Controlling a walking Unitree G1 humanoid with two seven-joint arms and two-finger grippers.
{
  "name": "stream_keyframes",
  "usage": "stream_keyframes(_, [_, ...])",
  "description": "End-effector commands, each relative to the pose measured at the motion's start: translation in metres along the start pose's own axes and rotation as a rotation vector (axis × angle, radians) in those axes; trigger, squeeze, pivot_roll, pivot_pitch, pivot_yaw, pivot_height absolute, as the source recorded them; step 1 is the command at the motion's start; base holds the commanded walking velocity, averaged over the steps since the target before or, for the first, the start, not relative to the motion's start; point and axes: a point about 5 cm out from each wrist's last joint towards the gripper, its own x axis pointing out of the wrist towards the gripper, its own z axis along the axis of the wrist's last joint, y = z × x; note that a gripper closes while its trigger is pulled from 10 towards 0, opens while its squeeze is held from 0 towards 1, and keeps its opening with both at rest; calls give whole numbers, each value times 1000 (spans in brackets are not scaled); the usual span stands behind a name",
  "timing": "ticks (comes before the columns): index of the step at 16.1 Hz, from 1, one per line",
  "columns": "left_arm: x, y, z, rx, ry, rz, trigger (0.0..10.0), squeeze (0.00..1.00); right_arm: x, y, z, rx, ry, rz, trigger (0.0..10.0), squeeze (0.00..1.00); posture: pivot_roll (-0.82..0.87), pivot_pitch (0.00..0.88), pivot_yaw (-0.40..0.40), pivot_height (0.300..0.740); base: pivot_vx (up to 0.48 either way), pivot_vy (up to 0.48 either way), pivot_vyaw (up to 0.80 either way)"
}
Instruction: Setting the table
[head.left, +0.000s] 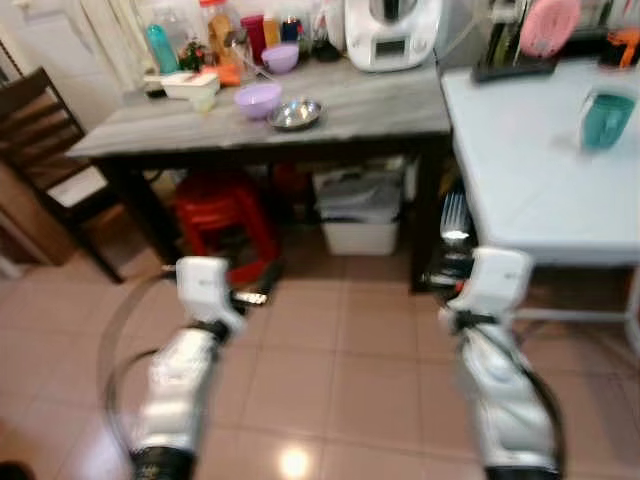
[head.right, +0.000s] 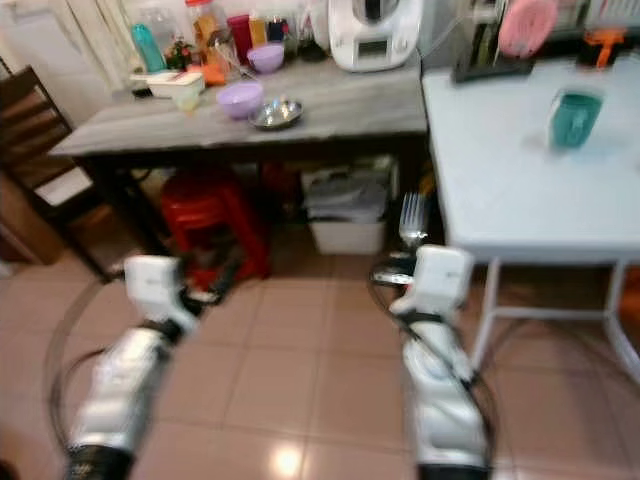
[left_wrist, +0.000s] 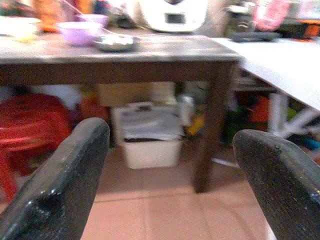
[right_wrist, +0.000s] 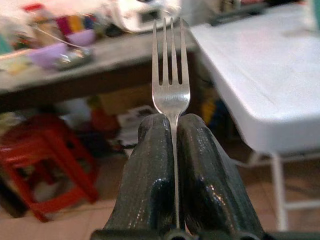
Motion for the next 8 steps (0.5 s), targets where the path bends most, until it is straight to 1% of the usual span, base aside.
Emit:
stream_keyframes(1, [-3,11,3,25,1,31,10000,0,0,9,2,20,-10,25,10000,0,-64,0,145,740,0,424,0])
stream_keyframes(3, [-2,11,3,25,-2,35,10000,0,0,7,2,15,-10,23,10000,0,-64,0,145,740,0,424,0])
stream_keyframes(4, [-3,12,5,42,-10,36,10000,0,-1,5,2,12,-10,21,10000,0,-66,0,147,740,0,0,0])
stream_keyframes(6, [-5,13,4,52,-2,19,10000,0,-2,3,2,1,-13,24,10000,0,-66,0,147,740,0,0,0])
stream_keyframes(8, [-9,17,2,31,7,31,10000,0,-5,-2,2,-37,-22,29,10000,0,-67,0,146,740,0,0,0])
